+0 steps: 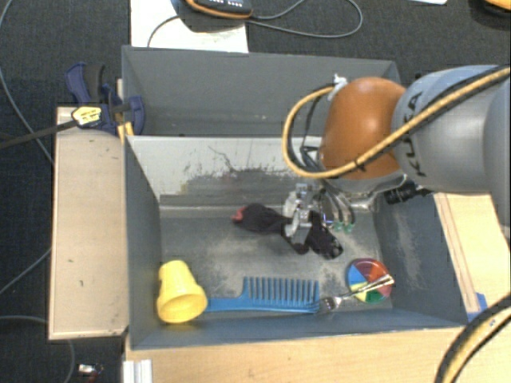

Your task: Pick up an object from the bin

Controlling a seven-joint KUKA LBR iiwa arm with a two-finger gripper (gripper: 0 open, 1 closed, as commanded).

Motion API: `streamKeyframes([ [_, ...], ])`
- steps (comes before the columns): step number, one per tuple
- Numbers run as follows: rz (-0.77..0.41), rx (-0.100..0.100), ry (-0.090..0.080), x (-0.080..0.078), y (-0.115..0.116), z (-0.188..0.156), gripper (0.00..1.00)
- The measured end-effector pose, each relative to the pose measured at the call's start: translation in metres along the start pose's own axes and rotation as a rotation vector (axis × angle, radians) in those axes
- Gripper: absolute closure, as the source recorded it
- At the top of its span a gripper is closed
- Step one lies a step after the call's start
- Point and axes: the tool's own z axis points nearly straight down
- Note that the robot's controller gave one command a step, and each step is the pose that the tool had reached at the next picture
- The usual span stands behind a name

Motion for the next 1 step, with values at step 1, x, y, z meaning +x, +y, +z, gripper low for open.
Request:
streamKeyframes([
  [1, 0.060, -0.002, -0.007, -0.0011, -0.0034, 0.0372, 1.00],
])
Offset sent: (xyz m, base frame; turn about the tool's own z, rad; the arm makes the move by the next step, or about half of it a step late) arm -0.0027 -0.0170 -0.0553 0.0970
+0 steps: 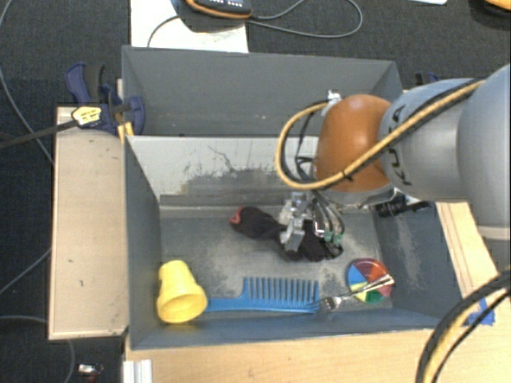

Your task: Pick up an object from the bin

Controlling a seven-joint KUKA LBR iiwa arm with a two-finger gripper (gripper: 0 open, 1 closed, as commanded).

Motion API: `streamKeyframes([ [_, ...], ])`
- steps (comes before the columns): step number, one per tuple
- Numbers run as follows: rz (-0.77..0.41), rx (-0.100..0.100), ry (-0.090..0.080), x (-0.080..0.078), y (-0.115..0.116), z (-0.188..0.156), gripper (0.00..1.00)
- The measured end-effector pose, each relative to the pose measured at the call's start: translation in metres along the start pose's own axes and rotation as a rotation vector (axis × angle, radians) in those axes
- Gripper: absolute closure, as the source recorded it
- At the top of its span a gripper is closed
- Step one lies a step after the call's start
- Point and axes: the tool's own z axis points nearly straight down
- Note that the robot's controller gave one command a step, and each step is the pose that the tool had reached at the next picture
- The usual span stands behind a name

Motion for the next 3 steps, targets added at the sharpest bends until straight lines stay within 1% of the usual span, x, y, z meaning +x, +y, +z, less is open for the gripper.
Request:
streamKeyframes([
  [1, 0.037, 0.000, -0.005, 0.003, -0.015, 0.018, 1.00],
  [2, 0.066, -0.002, -0.006, 0.000, -0.010, 0.022, 1.00],
  [3, 0.214, -0.003, -0.011, 0.004, -0.006, 0.035, 1.00],
])
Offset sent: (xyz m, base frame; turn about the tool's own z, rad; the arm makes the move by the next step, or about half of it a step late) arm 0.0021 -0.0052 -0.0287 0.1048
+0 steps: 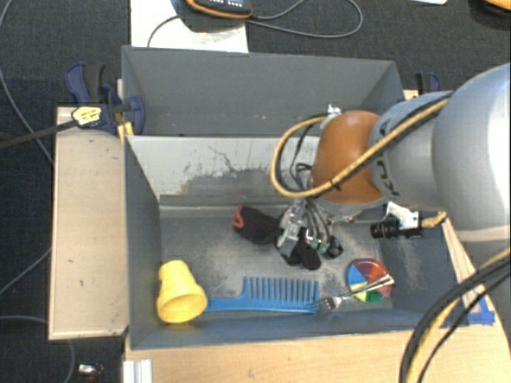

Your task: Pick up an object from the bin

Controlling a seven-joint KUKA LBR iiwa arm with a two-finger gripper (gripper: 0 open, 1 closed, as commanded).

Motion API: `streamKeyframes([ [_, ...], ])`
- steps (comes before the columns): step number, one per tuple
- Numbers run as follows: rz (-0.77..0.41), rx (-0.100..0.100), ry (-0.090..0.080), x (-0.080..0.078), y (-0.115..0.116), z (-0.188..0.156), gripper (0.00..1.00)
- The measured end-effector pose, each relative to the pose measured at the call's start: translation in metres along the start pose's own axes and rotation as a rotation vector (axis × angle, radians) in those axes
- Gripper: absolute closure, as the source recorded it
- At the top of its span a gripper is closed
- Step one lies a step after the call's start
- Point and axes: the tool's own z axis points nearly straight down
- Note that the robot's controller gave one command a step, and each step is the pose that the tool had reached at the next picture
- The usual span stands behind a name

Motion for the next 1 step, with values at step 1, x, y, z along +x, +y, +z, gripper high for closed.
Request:
streamKeyframes([
  [1, -0.002, -0.003, 0.000, -0.0014, -0.0044, 0.0009, 1.00],
])
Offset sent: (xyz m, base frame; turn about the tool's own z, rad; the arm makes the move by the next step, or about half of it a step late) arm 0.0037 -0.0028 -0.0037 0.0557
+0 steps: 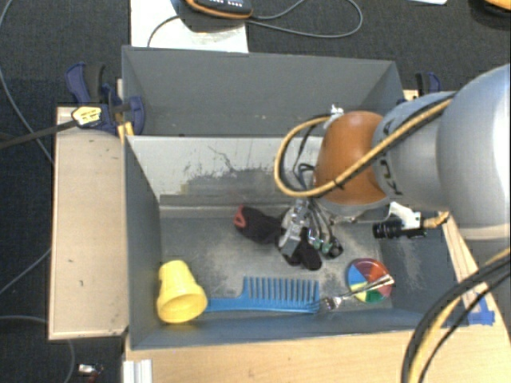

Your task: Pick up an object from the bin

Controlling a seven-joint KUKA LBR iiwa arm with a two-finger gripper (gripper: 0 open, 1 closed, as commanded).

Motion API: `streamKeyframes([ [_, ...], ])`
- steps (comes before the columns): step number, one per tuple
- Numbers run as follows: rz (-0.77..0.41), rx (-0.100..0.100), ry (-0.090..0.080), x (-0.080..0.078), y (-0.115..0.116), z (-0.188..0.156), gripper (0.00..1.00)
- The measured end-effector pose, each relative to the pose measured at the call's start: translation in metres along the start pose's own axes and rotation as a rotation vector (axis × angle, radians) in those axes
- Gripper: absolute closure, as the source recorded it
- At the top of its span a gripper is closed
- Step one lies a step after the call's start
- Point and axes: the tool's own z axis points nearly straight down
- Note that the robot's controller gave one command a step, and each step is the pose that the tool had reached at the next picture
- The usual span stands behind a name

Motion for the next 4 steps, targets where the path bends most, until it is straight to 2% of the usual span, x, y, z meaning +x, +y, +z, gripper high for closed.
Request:
streamKeyframes([
  [1, 0.044, 0.000, -0.003, -0.0034, 0.0019, 0.0008, 1.00],
  [2, 0.182, -0.004, -0.005, -0.0007, 0.0008, 0.0006, 1.00],
  [3, 0.116, -0.001, -0.006, -0.0011, 0.0007, -0.0088, 1.00],
  [4, 0.130, -0.003, -0.006, -0.0021, -0.0025, -0.0060, 1.00],
])
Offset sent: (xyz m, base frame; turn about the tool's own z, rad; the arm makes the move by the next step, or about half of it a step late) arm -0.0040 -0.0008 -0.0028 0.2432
